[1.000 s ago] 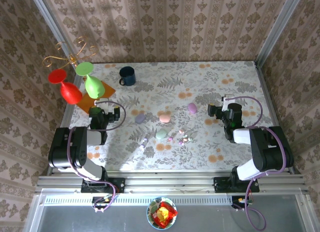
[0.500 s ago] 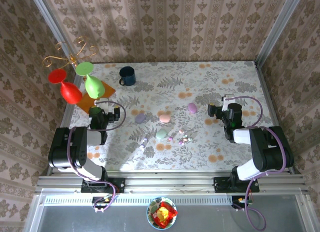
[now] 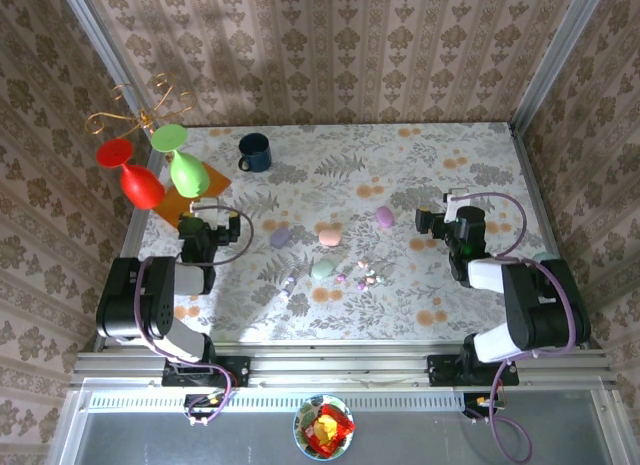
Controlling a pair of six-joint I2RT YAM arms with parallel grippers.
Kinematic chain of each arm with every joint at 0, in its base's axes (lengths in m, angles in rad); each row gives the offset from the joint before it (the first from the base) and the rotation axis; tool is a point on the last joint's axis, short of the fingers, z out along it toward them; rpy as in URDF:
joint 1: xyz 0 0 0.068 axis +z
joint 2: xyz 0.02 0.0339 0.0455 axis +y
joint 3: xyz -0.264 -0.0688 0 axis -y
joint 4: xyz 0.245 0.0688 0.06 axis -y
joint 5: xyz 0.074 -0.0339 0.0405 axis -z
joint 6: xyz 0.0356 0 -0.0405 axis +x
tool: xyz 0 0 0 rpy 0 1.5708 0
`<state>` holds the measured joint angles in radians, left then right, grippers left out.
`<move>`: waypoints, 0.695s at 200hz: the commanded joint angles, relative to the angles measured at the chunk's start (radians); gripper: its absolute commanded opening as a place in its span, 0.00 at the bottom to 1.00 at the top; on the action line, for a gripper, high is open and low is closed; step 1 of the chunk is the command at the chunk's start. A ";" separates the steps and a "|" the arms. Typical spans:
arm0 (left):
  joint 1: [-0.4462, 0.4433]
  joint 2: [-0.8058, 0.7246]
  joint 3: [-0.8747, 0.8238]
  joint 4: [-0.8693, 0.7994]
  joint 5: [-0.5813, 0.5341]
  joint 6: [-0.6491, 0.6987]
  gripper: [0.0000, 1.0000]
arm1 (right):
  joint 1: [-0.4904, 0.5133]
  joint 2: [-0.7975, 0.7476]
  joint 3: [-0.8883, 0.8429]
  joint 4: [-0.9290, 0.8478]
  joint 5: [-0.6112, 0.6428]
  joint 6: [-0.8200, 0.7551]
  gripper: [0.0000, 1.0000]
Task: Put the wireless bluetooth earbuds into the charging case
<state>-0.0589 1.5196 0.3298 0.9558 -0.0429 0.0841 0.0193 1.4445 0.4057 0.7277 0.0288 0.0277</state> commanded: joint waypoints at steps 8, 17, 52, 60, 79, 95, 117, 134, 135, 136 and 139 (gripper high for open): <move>-0.054 -0.122 -0.006 -0.055 -0.041 0.063 1.00 | 0.009 -0.144 0.043 -0.138 -0.022 -0.025 1.00; -0.072 -0.161 0.001 -0.112 -0.051 0.070 1.00 | 0.015 -0.181 0.051 -0.190 -0.030 -0.021 1.00; -0.148 -0.306 0.039 -0.344 -0.068 0.072 1.00 | 0.050 -0.330 0.111 -0.407 -0.042 0.061 1.00; -0.167 -0.337 0.055 -0.406 -0.074 0.070 1.00 | 0.053 -0.359 0.118 -0.438 -0.060 0.093 1.00; -0.232 -0.391 0.091 -0.546 -0.102 0.092 1.00 | 0.054 -0.420 0.130 -0.513 -0.126 0.151 1.00; -0.285 -0.423 0.110 -0.624 -0.137 0.107 1.00 | 0.057 -0.462 0.116 -0.532 -0.203 0.171 1.00; -0.334 -0.469 0.146 -0.729 -0.148 0.082 1.00 | 0.068 -0.487 0.122 -0.589 -0.300 0.202 1.00; -0.366 -0.478 0.188 -0.810 -0.136 0.055 1.00 | 0.108 -0.489 0.114 -0.598 -0.331 0.223 1.00; -0.368 -0.478 0.190 -0.812 -0.135 0.053 1.00 | 0.111 -0.488 0.114 -0.598 -0.332 0.223 1.00; -0.370 -0.477 0.192 -0.816 -0.134 0.053 1.00 | 0.114 -0.487 0.114 -0.599 -0.331 0.224 1.00; -0.373 -0.476 0.199 -0.825 -0.133 0.047 1.00 | 0.121 -0.485 0.115 -0.601 -0.332 0.226 1.00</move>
<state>-0.4007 1.0607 0.4587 0.2977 -0.1585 0.1535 0.0917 0.9672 0.5125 0.2028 -0.1997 0.1970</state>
